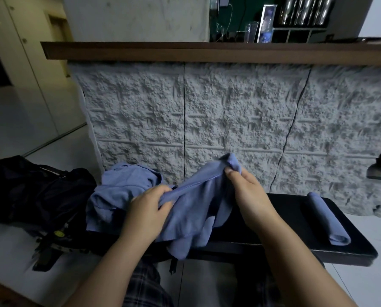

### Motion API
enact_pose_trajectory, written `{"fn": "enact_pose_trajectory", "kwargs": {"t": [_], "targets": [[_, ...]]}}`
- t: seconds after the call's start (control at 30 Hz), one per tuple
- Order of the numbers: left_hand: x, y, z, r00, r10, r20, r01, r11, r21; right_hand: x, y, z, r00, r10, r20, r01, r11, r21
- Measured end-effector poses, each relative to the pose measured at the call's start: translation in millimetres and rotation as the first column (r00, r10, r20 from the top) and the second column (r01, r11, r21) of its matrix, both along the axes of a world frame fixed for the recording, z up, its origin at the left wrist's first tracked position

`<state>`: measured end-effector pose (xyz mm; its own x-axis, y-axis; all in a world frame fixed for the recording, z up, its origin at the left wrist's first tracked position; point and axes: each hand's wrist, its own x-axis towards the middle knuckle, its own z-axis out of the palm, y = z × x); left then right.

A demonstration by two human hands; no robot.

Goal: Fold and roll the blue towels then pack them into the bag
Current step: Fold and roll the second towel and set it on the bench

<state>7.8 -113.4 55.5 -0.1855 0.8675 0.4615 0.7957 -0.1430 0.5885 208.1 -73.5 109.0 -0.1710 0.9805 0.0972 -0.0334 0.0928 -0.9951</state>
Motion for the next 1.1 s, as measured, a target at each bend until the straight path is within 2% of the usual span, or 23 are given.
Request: {"fn": "enact_pose_trajectory", "kwargs": {"t": [0.1,0.2,0.3,0.37,0.43,0.5,0.63,0.73,0.87,0.93,1.03,1.1], "targets": [[-17.2,-1.4,-13.7,0.992,0.076,-0.099,-0.077,0.997,-0.012,7.7,1.6,-1.6,0.984,-0.079,-0.161,0.064,0.994,-0.093],[-33.0,-2.1,-25.9,0.972,0.180,-0.150,-0.194,0.978,-0.078,11.7,5.0,-4.4,0.938,-0.268,-0.219,0.231,0.956,-0.182],[-45.9,-5.7,-33.3,0.927,0.257,-0.272,-0.294,0.950,-0.107,15.7,5.1,-11.5,0.926,-0.351,-0.142,0.323,0.928,-0.187],[-44.6,-4.5,-32.2,0.939,0.264,-0.221,-0.305,0.936,-0.177,16.8,3.4,-17.3,0.938,-0.346,-0.033,0.335,0.926,-0.176],[-33.3,-0.8,-26.7,0.972,0.234,0.039,-0.220,0.950,-0.221,14.9,0.2,-19.5,0.948,-0.318,0.011,0.314,0.930,-0.194],[-18.1,2.0,-16.0,0.949,0.177,0.260,-0.130,0.973,-0.191,10.6,-4.5,-21.8,0.967,-0.253,0.009,0.247,0.937,-0.246],[3.8,-0.2,7.8,0.908,0.012,0.418,0.009,0.999,-0.049,0.0,-11.7,-35.7,0.989,-0.132,0.066,0.143,0.968,-0.206],[19.8,-6.4,18.0,0.874,-0.173,0.453,0.188,0.982,0.013,-14.5,-18.2,-44.2,0.994,-0.013,0.112,0.030,0.988,-0.150],[35.4,-9.3,12.9,0.799,-0.363,0.479,0.371,0.925,0.083,-28.9,-29.2,-46.7,0.983,0.169,0.070,-0.165,0.984,-0.067],[41.5,-10.0,10.3,0.783,-0.371,0.500,0.391,0.918,0.068,-27.4,-28.9,-45.6,0.985,0.138,0.105,-0.136,0.990,-0.022],[49.7,-10.7,9.8,0.851,-0.347,0.395,0.348,0.935,0.072,-22.7,-26.7,-43.4,0.995,-0.021,0.099,0.019,1.000,0.016],[52.6,-11.5,10.2,0.861,-0.349,0.369,0.346,0.935,0.079,-21.1,-25.2,-43.6,0.990,-0.110,0.088,0.109,0.994,0.015]]}}
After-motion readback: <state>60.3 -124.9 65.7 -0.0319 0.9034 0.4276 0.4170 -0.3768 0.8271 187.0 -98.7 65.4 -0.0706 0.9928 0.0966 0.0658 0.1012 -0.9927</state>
